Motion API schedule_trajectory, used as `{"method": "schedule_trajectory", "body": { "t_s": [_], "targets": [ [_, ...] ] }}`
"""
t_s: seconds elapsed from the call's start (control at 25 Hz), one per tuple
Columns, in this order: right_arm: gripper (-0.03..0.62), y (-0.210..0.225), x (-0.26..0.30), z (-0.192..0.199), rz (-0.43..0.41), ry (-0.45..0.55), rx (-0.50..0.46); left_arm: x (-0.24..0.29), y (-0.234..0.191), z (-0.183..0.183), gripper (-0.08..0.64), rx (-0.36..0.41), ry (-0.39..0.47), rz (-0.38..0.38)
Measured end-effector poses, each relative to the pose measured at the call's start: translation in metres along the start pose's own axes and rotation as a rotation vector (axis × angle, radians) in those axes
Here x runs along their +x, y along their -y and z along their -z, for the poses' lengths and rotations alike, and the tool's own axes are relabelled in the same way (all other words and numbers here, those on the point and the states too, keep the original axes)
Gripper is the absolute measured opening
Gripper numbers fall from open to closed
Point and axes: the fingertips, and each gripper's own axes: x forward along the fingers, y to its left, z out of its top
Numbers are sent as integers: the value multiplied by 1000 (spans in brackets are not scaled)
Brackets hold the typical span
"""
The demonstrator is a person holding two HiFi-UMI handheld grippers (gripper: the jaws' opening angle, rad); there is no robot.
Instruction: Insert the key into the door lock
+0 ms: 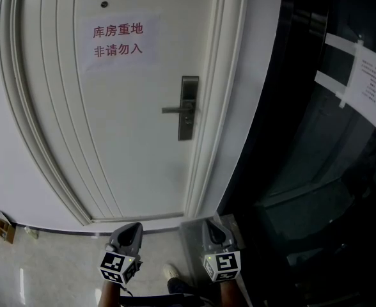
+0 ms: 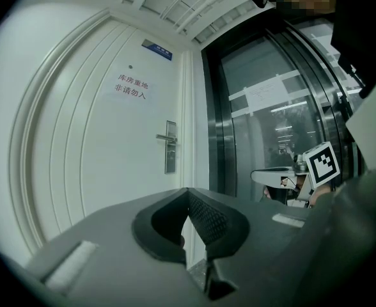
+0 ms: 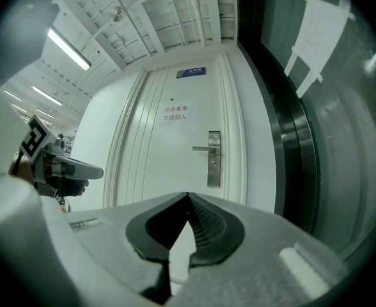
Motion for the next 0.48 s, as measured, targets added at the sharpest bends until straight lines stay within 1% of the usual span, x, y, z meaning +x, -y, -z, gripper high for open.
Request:
{"method": "schedule_trajectory", "body": {
  "t_s": [0.48],
  "targets": [
    [0,0,1,0,-12,4,-3,3,1,2,2,3,-6,0]
  ]
}}
